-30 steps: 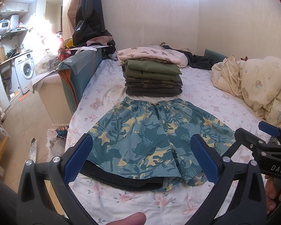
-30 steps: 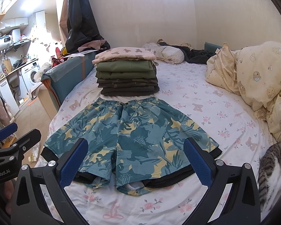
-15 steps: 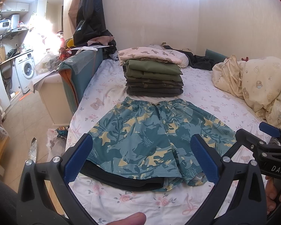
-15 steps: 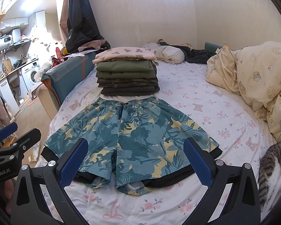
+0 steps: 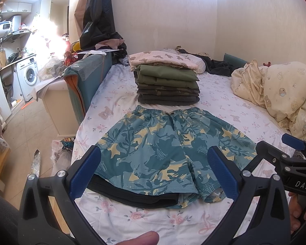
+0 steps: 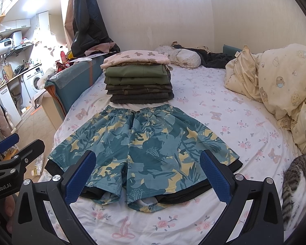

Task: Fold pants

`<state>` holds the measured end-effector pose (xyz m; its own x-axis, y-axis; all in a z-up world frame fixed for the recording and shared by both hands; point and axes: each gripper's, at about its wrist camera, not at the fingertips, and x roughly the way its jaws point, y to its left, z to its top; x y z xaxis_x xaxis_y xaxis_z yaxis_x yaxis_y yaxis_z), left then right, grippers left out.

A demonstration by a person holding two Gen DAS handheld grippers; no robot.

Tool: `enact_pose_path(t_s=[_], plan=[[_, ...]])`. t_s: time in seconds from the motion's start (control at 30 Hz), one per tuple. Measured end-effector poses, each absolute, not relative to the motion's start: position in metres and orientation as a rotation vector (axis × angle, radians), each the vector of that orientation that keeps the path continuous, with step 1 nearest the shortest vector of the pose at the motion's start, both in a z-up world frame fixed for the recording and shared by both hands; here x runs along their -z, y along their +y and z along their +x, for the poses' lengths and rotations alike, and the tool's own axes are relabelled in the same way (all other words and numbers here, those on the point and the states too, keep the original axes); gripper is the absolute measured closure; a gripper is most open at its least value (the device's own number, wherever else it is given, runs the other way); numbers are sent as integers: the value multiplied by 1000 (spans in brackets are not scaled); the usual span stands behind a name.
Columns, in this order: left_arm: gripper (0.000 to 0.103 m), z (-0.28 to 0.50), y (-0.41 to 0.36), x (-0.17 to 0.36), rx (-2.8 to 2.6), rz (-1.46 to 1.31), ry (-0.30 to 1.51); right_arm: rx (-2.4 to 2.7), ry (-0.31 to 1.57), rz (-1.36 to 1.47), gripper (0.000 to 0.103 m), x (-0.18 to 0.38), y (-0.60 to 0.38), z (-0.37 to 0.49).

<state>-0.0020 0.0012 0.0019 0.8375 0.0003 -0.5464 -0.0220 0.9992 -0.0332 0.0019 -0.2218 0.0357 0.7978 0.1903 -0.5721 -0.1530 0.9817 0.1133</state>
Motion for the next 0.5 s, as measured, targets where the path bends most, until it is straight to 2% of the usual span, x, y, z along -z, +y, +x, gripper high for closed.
enact_pose_path(t_s=[0.5], plan=[[1, -2, 2, -1, -12, -40, 579, -185, 621, 62, 0, -36, -222, 2]])
